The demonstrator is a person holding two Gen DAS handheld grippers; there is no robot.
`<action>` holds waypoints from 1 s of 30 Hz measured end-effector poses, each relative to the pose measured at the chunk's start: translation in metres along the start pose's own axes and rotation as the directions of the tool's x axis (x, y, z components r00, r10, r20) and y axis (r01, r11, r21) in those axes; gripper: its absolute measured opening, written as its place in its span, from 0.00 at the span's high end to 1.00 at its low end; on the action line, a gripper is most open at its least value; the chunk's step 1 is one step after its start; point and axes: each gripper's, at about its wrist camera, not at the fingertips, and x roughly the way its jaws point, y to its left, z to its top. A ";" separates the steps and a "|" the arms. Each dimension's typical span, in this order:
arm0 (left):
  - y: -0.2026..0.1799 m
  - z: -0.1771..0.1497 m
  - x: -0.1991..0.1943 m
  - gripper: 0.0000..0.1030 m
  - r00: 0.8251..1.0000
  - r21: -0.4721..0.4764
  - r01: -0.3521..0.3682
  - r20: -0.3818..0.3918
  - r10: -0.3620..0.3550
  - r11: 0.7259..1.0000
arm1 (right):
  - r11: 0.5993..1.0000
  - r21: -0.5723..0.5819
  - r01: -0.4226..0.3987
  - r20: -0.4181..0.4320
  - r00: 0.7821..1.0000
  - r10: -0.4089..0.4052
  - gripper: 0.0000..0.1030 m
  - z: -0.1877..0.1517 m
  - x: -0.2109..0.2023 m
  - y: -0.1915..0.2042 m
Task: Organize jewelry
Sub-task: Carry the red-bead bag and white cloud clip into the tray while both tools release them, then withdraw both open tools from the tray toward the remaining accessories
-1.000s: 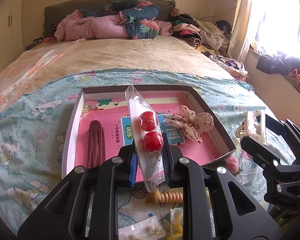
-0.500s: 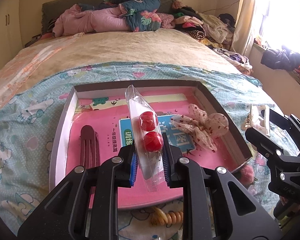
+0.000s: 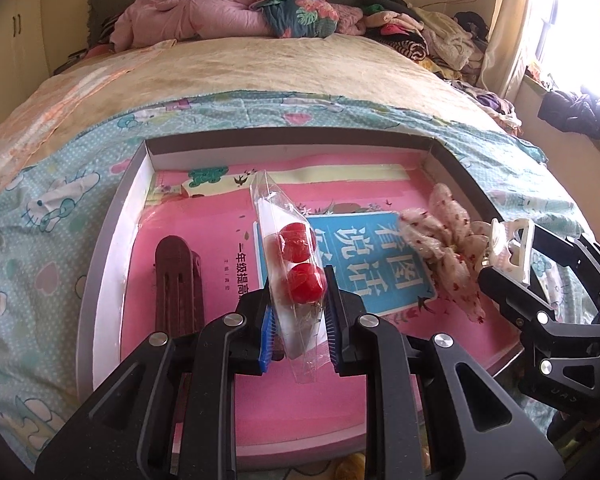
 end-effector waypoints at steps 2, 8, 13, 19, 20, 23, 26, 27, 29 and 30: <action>0.000 -0.002 0.002 0.86 1.000 0.000 -0.001 -0.003 0.001 1.000 | 1.000 0.006 -0.002 -0.009 1.000 0.002 0.32 -0.002 0.002 0.000; 0.000 -0.006 0.006 0.86 1.000 0.001 0.002 -0.010 -0.002 1.000 | 1.000 0.020 -0.001 -0.022 1.000 0.002 0.31 -0.007 0.003 -0.003; -0.001 -0.006 0.007 0.86 1.000 0.004 0.006 -0.010 -0.006 1.000 | 1.000 0.012 0.002 -0.008 1.000 -0.001 0.24 -0.013 -0.005 -0.001; -0.004 -0.010 0.001 0.72 1.000 0.002 0.000 -0.002 0.000 1.000 | 1.000 0.013 0.023 0.027 0.999 -0.023 0.18 -0.018 -0.024 -0.003; -0.004 -0.010 -0.001 0.69 1.000 0.003 0.000 0.002 0.000 1.000 | 0.999 0.016 0.029 0.033 0.999 -0.029 0.17 -0.019 -0.028 -0.005; -0.007 -0.011 -0.010 0.60 1.000 0.006 -0.002 0.025 0.002 1.000 | 0.999 0.025 0.033 0.048 0.998 -0.034 0.16 -0.022 -0.040 -0.008; -0.009 -0.012 -0.020 0.48 0.999 0.003 0.002 0.050 -0.003 1.000 | 0.999 0.029 0.041 0.066 0.997 -0.043 0.14 -0.025 -0.052 -0.010; -0.010 -0.013 -0.026 0.45 0.998 0.003 0.006 0.061 -0.006 1.000 | 0.999 0.032 0.043 0.074 0.996 -0.045 0.13 -0.026 -0.056 -0.011; -0.011 -0.013 -0.034 0.38 0.997 0.003 0.006 0.079 -0.006 1.000 | 0.998 0.032 0.051 0.084 0.995 -0.053 0.12 -0.028 -0.062 -0.010; -0.012 -0.014 -0.038 0.33 0.996 0.003 0.007 0.088 -0.007 1.000 | 0.998 0.033 0.052 0.089 0.995 -0.054 0.11 -0.029 -0.065 -0.009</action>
